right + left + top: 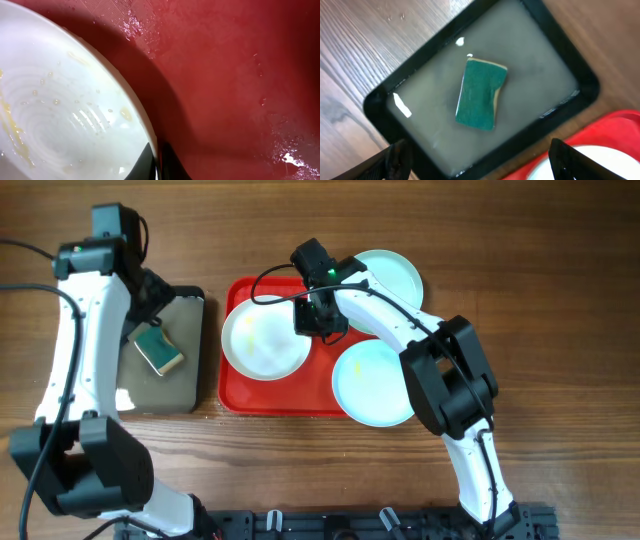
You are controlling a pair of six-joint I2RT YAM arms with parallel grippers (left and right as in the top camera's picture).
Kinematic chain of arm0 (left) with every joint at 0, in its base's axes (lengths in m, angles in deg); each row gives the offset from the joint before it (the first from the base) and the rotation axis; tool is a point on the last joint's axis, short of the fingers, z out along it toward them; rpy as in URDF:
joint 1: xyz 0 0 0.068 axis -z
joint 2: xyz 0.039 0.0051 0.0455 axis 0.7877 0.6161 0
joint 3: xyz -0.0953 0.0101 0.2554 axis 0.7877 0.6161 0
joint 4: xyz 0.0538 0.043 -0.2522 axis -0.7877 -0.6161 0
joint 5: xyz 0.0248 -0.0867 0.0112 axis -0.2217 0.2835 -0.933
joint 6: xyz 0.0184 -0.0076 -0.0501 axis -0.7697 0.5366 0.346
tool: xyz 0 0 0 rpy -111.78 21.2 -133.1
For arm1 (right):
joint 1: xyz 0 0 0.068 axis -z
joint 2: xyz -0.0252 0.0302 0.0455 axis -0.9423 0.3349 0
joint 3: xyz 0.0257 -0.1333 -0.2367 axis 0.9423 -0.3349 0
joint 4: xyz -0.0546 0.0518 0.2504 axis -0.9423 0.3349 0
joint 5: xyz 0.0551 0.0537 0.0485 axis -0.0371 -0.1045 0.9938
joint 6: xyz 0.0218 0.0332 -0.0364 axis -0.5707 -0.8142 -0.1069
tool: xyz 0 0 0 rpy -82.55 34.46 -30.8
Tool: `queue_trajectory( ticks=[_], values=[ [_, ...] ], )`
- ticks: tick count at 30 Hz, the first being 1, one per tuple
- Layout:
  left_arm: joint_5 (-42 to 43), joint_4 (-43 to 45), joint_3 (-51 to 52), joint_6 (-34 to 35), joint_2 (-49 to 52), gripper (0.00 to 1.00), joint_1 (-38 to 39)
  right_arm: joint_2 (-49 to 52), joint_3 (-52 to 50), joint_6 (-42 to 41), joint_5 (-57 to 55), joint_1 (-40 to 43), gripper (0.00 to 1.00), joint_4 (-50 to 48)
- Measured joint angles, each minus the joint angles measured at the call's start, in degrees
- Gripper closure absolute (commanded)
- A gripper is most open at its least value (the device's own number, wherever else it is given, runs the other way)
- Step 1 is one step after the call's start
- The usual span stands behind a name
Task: Clean dirty plates on tray and stack at the side
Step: 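Lower the left gripper into the black tray and grasp the sponge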
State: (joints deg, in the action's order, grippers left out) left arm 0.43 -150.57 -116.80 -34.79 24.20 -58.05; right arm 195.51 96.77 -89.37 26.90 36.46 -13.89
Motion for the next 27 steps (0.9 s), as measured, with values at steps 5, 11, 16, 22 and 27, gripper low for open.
queue_trajectory(
  ticks=[5, 11, 16, 22, 27],
  values=[
    [-1.01, 8.72, 8.24, 0.28, 0.68, 0.35, -2.34, 0.0, 0.0, -0.02, 0.0, 0.0, 0.96, 0.0],
    [-0.83, 19.17, 16.24, 0.5, 0.72, 0.57, -4.87, 0.0, 0.0, -0.42, 0.0, 0.0, 0.96, -0.07],
    [2.21, 24.74, 21.2, -1.14, 0.98, 0.62, -4.85, 0.0, 0.0, -0.66, -0.04, 0.0, 0.96, -0.22],
    [5.25, 26.6, 21.29, -4.09, 3.32, 0.7, -4.85, 0.0, 0.0, -0.85, -0.04, 0.0, 0.95, -0.26],
    [5.64, 26.86, 21.35, -4.5, 5.68, 0.71, -4.85, 0.0, 0.0, -0.85, -0.04, 0.0, 0.95, -0.26]
  ],
)
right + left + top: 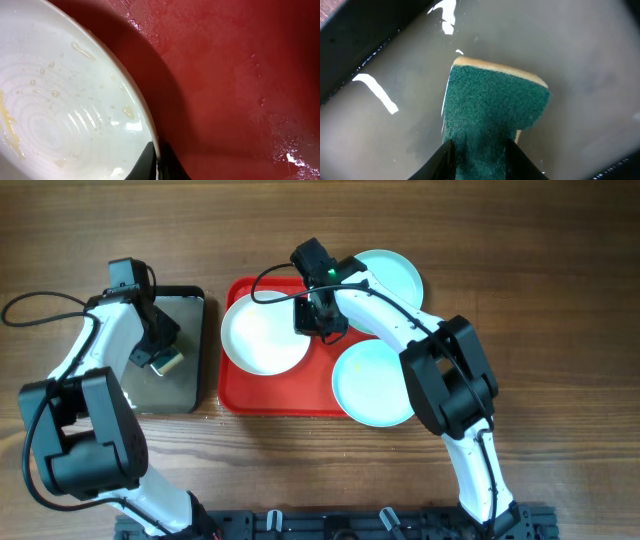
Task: Clean dirty plates on tray and stack at the side
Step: 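Lower the left gripper into the black tray and grasp the sponge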
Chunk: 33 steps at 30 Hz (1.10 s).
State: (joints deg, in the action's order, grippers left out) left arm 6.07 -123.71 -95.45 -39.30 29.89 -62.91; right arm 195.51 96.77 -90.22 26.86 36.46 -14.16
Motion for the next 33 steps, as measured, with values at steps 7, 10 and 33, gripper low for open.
queue_trajectory(
  ticks=[7, 10, 33],
  values=[
    [-0.28, 0.07, 0.0, -0.22, 0.26, 0.73, 0.0, 0.0, 0.0, 0.0, 0.0, 0.0, 0.96, 0.0],
    [-0.61, 1.31, 0.15, -0.39, 1.07, 0.74, 0.0, 0.0, 0.0, 0.0, 0.0, 0.0, 0.95, -0.02],
    [3.15, -6.99, -6.12, -8.07, 3.26, 0.96, 0.0, 0.0, 0.0, 0.02, -0.15, 0.02, 0.96, -1.4]
  ],
)
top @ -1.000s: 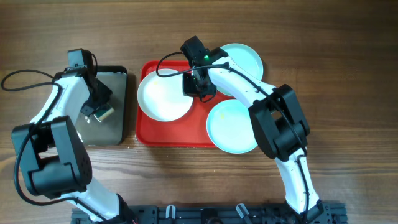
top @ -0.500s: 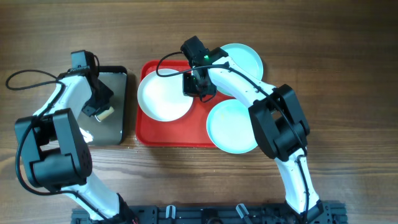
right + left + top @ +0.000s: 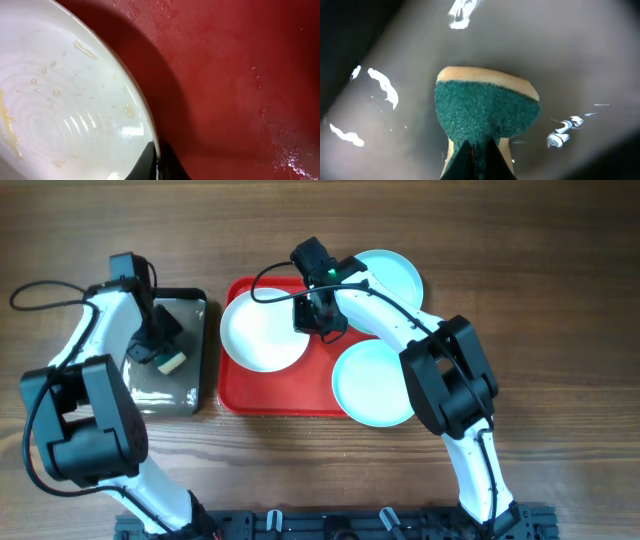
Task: Clean dirty plates on tray and stack at the side
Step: 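Lower the left gripper into the black tray and grasp the sponge, then carry the sponge with the left gripper onto the white plate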
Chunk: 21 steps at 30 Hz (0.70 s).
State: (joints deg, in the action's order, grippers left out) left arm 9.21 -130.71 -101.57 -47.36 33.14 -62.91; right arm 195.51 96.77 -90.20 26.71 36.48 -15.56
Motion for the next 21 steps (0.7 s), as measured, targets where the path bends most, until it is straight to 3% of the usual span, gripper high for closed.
queue_trajectory(
  ticks=[9, 16, 21],
  values=[
    [8.9, -2.51, -7.43, -10.08, -9.49, 0.96, 3.04, 0.0, 0.0, 0.96, 4.07, 1.16, 0.96, -1.27],
    [11.63, -0.9, -7.41, -14.84, -7.72, 0.96, 13.0, 0.0, 0.0, 1.11, 4.66, 1.16, 0.96, 0.26],
    [12.09, -0.09, -7.41, -16.96, -2.47, 0.96, 15.8, 0.0, 0.0, 1.16, 6.93, 2.05, 0.96, 3.28]
  ],
)
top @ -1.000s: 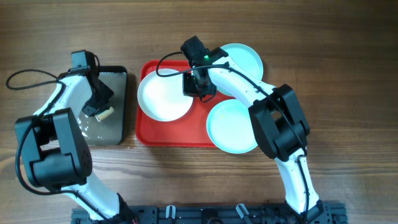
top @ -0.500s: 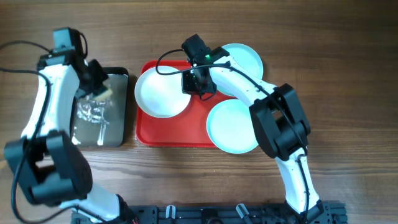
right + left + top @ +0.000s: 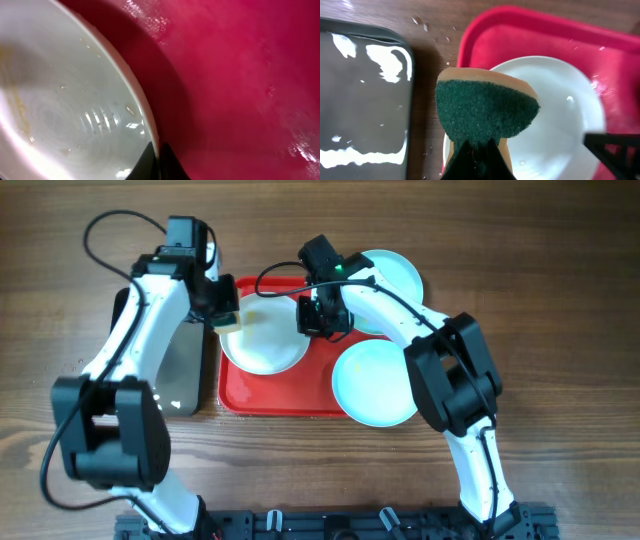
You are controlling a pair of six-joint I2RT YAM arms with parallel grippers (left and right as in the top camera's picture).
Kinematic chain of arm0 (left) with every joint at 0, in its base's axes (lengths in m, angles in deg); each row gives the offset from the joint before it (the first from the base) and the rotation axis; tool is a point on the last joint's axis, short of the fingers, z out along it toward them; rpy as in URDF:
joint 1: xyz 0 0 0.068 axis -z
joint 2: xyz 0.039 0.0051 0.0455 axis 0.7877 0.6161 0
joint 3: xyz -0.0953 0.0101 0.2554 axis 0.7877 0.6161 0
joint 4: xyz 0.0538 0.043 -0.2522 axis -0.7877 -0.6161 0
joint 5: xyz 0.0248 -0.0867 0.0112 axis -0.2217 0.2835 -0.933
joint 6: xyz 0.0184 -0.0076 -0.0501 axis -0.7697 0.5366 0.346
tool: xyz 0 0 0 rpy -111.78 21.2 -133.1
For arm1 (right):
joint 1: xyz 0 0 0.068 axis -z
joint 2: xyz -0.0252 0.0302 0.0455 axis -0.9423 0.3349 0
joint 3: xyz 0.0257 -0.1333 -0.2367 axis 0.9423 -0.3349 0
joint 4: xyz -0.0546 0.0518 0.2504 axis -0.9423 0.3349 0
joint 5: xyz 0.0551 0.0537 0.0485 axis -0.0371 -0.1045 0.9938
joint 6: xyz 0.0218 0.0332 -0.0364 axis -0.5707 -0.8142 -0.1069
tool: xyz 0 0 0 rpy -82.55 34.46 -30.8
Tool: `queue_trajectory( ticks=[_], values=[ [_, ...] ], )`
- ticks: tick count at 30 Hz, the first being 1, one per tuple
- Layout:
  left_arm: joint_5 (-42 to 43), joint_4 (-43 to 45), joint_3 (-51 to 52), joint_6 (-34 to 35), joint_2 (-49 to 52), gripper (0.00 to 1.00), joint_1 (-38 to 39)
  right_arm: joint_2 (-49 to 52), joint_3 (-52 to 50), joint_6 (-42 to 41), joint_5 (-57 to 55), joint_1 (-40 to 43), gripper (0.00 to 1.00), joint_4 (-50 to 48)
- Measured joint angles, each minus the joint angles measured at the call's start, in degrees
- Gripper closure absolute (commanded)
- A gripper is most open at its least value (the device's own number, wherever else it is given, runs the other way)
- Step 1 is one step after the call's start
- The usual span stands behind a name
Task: Clean dirty plates on tray and stack at the side
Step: 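Carry the sponge with the left gripper onto the white plate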
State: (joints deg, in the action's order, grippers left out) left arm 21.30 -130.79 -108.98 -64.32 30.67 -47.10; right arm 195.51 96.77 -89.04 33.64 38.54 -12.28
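Note:
A white dirty plate (image 3: 265,340) with yellowish smears lies on the left half of the red tray (image 3: 300,395). My right gripper (image 3: 318,320) is shut on that plate's right rim (image 3: 150,132). My left gripper (image 3: 226,315) is shut on a green-and-yellow sponge (image 3: 487,107), held over the plate's upper left edge (image 3: 560,125). Two more white plates rest on the right: one at the tray's upper right (image 3: 395,275), one at its lower right corner (image 3: 372,383).
A black tray (image 3: 178,370) holding murky water (image 3: 360,100) stands left of the red tray. Wooden tabletop surrounds both trays. Cables run from each arm near the upper left and centre.
My left gripper has left the black water tray with the sponge and is now over the dirty plate's left edge. The right gripper still clamps the plate's rim.
The left gripper hung open above the sponge in the water tray while the right held the plate's rim. Then the left jaws were around the sponge, then shut on it in the water. Now the sponge is over the plate.

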Motion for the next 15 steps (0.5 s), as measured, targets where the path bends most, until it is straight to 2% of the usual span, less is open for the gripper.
queue_trajectory(
  ticks=[8, 12, 15],
  values=[
    [-0.02, 4.11, 0.0, -1.53, 7.61, 0.96, 2.71, 0.0, -0.24, 1.9, 1.66, 1.27, 0.96, 2.54],
    [-0.07, 4.61, -0.02, -1.53, 8.59, 0.96, 3.02, 0.5, -0.35, 3.02, 3.17, 1.53, 0.96, 0.26],
    [-0.35, 4.76, -0.07, -1.53, 9.62, 0.96, 3.04, 1.97, -0.37, 4.63, 8.52, 2.97, 0.96, -1.92]
  ],
)
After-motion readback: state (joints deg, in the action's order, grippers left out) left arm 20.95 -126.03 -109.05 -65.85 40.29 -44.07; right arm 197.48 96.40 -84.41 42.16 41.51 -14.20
